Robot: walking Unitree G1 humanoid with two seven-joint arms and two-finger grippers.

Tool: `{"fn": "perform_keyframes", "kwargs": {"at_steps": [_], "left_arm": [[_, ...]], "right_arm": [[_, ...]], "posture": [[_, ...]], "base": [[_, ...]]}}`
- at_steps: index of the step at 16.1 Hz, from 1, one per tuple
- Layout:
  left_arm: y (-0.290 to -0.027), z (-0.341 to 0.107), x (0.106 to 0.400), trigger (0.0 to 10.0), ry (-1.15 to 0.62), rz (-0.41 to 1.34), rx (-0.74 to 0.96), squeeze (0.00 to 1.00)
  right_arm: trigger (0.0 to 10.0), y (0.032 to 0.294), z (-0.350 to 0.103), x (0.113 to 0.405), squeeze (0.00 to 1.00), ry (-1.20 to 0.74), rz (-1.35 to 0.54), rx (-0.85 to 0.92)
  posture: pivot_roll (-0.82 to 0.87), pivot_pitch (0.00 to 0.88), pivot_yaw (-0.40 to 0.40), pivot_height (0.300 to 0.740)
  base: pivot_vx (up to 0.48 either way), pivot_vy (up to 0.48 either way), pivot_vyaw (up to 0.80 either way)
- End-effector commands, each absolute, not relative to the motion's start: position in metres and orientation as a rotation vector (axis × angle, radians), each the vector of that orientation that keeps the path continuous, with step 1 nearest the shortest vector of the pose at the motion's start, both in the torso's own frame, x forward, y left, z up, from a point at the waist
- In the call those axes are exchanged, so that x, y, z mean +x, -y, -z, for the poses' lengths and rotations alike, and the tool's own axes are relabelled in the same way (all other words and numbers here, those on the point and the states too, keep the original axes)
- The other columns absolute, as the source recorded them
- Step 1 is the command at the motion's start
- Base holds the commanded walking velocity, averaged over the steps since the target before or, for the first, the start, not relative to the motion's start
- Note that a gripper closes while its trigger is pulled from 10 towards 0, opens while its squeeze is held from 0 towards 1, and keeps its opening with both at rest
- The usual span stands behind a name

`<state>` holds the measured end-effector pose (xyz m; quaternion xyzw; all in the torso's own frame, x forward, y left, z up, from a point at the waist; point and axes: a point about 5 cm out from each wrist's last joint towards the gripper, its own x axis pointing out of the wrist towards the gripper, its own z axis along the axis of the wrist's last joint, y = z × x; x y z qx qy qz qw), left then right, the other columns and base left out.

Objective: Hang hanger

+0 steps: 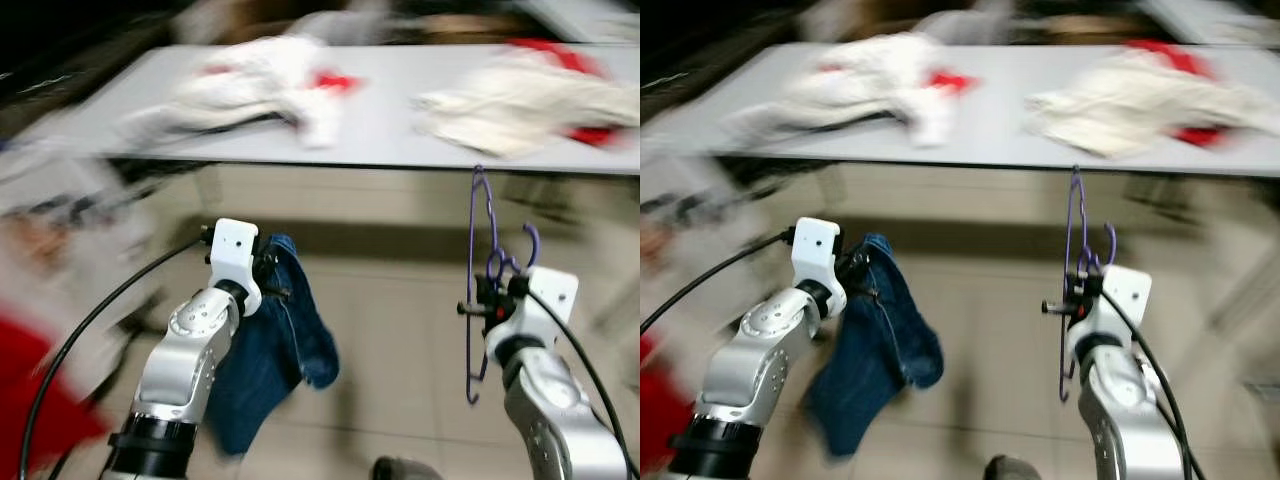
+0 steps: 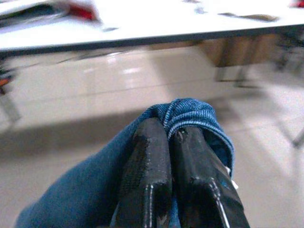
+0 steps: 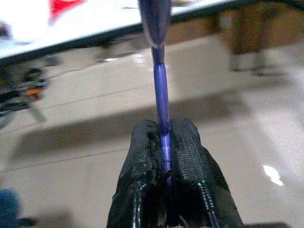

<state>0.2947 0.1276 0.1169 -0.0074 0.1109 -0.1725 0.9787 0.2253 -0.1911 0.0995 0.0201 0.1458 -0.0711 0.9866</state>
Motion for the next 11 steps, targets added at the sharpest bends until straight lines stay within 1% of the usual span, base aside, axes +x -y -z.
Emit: {"fn": "perform_keyframes", "kwargs": {"at_steps": [1,2,3,7,11], "left_arm": [[-0.132,-0.122,0.295,10.0,-0.192,0.337,0.002,0.00],[-0.133,-0.122,0.294,10.0,-0.193,0.332,0.005,0.00],[-0.136,-0.122,0.294,10.0,-0.192,0.322,0.006,0.00],[-0.143,-0.125,0.296,10.0,-0.182,0.274,-0.005,0.00],[-0.144,-0.126,0.297,10.0,-0.174,0.284,-0.005,0.00]], "right_arm": [[10.0,0.192,-0.104,0.231,0.00,-0.281,0.162,0.030],[10.0,0.193,-0.104,0.232,0.00,-0.280,0.176,0.031],[10.0,0.191,-0.105,0.234,0.00,-0.272,0.162,0.038],[10.0,0.186,-0.108,0.237,0.00,-0.257,0.118,0.057],[10.0,0.182,-0.108,0.238,0.00,-0.248,0.091,0.061]], "posture": [[-0.07,0.011,0.056,0.740],[-0.07,0.011,0.056,0.740],[-0.07,0.010,0.055,0.740],[-0.06,0.003,0.055,0.740],[-0.07,0.000,0.062,0.740]], "base": [[0.000,0.454,-0.65],[0.000,0.442,-0.42],[0.000,0.442,0.00],[0.000,0.000,0.00],[0.000,0.000,0.00]]}}
